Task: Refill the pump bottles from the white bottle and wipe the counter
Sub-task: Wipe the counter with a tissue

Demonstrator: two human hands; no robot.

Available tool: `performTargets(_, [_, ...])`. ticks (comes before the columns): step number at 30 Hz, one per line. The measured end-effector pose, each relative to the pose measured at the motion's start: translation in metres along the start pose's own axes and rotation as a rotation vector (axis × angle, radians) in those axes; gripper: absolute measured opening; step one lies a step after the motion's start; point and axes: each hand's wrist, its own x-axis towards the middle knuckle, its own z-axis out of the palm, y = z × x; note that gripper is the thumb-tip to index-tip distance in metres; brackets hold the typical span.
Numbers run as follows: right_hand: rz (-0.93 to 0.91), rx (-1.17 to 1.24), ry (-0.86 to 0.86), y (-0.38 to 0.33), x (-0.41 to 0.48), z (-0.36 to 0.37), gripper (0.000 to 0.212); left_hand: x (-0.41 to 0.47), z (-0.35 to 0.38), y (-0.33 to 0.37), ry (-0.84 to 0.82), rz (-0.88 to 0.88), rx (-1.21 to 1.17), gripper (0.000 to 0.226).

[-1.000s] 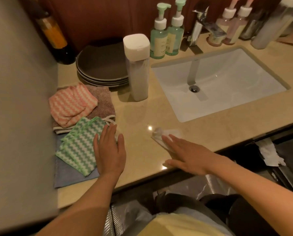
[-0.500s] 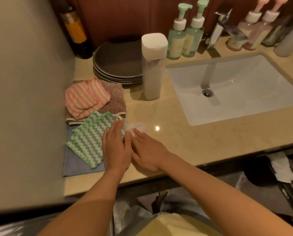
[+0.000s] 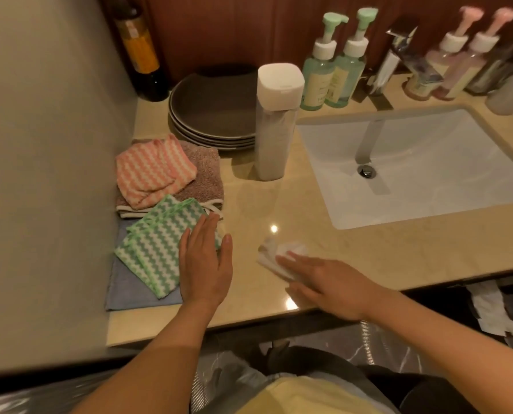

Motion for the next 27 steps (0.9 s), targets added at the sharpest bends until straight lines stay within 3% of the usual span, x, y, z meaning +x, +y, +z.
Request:
performTargets(5, [0.129,-0.003,0.018,0.008,0.059,-0.020,0.070,0.001,0.002,-0.001,0.007,0.005,0.000,0.060])
performTargets(8, [0.173,0.006,0.114,-0.013,0.093,-0.017,0.070,0.001,0.001,-0.001,0.002,0.004,0.014,0.059])
performTargets(12, [0.020,-0.048,0.155,-0.044,0.109,0.009,0.063,0.002,0.001,0.000,-0.003,0.009,0.028,0.058])
performTargets(18, [-0.152,0.046,0.185,-0.041,0.054,0.036,0.063,0.001,0.003,0.000,0.003,0.008,0.005,0.057])
performTargets(27, [-0.196,0.050,-0.016,0.049,-0.029,0.016,0.047,0.000,-0.001,0.004,0.033,-0.075,-0.055,0.058])
